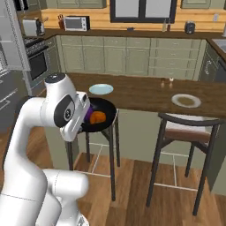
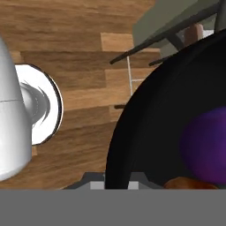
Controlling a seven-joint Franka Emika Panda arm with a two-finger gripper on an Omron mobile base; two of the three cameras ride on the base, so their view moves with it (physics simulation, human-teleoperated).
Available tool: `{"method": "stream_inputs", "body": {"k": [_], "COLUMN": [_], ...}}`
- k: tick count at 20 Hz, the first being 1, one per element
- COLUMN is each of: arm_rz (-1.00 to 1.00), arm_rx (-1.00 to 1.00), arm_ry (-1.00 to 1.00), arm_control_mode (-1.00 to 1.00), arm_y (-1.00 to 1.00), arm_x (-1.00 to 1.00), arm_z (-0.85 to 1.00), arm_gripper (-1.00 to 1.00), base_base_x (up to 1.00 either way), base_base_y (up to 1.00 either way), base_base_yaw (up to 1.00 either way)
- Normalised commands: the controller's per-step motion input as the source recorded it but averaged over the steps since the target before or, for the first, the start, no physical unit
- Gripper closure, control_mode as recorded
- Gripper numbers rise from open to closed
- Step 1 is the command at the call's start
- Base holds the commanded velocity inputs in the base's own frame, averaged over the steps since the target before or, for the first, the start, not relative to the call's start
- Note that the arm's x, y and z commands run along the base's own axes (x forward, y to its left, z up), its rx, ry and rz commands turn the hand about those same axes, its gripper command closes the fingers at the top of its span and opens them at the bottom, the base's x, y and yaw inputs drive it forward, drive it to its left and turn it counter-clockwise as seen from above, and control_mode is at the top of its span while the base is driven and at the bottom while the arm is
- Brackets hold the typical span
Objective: Pick the chicken drumstick and eggplant from their plates and place them in the bowl. Then put the bowl in the fridge.
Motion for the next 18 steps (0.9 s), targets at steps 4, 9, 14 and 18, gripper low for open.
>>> {"method": "stream_inputs", "body": {"k": [4, 9, 14, 18], "arm_rz": [0.0, 0.0, 0.0, 0.0], "arm_rx": [0.0, 0.0, 0.0, 0.0], "arm_ry": [0.0, 0.0, 0.0, 0.0], "arm_control_mode": [1.0, 1.0, 1.0, 1.0], "arm_y": [0.0, 0.0, 0.0, 0.0], "arm_x": [0.0, 0.0, 0.0, 0.0], "arm_z": [0.0, 0.0, 0.0, 0.0], "arm_gripper": [1.0, 1.0, 1.0, 1.0], "base_base_x": [-0.4, -0.03, 0.13, 0.46], "base_base_y": [1.0, 1.0, 1.0, 1.0], "base_base_yaw": [0.0, 0.0, 0.0, 0.0]}}
